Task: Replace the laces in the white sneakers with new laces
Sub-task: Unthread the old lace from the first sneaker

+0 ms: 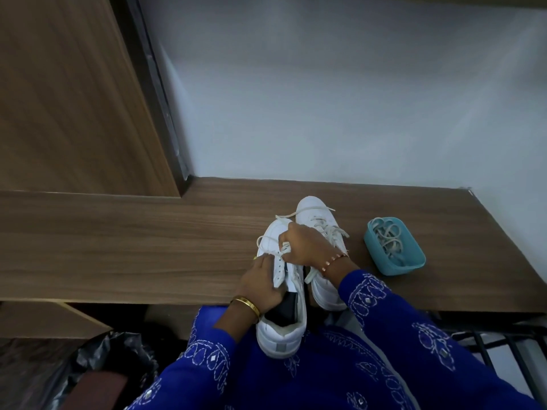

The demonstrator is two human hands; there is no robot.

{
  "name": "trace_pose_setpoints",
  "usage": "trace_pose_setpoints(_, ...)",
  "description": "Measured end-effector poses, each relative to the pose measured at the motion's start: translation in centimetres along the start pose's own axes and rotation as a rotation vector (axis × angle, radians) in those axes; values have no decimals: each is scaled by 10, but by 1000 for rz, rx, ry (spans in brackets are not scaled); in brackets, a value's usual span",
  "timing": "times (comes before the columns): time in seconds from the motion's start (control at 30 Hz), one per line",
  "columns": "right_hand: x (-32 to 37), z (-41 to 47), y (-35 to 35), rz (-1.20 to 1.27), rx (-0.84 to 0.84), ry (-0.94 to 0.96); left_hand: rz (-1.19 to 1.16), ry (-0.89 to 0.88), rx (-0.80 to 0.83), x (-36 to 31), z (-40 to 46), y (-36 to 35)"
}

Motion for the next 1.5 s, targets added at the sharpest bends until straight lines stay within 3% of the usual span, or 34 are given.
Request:
trace_pose_setpoints(0.2, 11, 6, -11, -281, -76, 80, 24, 0, -17, -2, -2, 2)
trace_pose_setpoints(0.3, 12, 8, -17, -284, -72, 77, 37, -44, -46, -4, -2, 3)
trace_pose_setpoints(0.53, -5, 9, 2, 389, -174, -187, 79, -9, 20, 2, 0, -2)
trace_pose_setpoints(0.67, 5, 23, 23, 719, -340, -270, 115, -18, 46, 1, 2, -3)
trace_pose_setpoints(1.03, 18, 26, 33, 1131, -404, -395, 174, -8, 68, 6, 5, -3)
trace_pose_setpoints(1.23, 10, 24, 30, 1591, -397, -577, 203, -11, 100, 3, 6, -5)
trace_pose_setpoints(1.5, 0, 32, 18, 1682, -443, -657, 251, -32, 121, 2, 7, -9)
Point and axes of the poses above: each hand's wrist, its own z-axis towards the middle knuckle, its own y-axis out of the back of the hand, x = y × z, the point moved 1 cm from there along z, towards the middle knuckle, and after that the axes turned 12 degrees about -x, right-handed, at the moved point
